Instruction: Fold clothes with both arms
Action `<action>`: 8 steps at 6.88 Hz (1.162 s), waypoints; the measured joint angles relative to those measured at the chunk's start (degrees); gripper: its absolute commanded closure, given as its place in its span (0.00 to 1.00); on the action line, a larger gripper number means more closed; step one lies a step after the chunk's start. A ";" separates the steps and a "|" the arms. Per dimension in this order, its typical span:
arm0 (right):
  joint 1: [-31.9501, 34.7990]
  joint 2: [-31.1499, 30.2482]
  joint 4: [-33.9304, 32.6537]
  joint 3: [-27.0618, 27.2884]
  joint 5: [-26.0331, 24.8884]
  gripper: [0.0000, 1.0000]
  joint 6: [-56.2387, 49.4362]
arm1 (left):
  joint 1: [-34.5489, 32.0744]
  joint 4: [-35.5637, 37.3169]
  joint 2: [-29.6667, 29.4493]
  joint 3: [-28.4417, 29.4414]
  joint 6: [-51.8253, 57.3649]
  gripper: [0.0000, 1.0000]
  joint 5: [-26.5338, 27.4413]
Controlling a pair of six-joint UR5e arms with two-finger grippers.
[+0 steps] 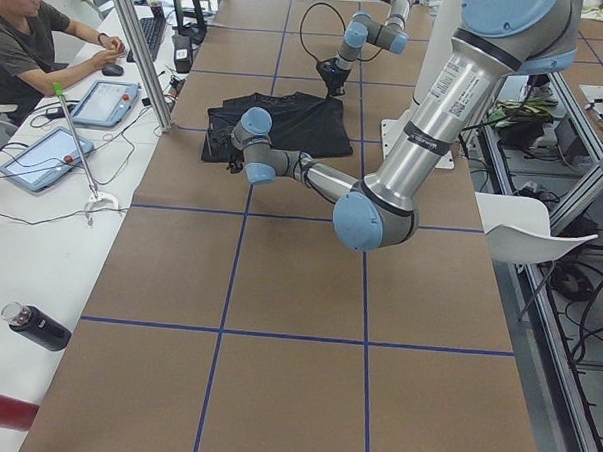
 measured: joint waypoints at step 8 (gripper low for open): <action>-1.51 -1.83 0.34 2.05 0.44 0.44 15.32 | 0.08 0.00 -0.01 0.01 -0.12 0.14 0.12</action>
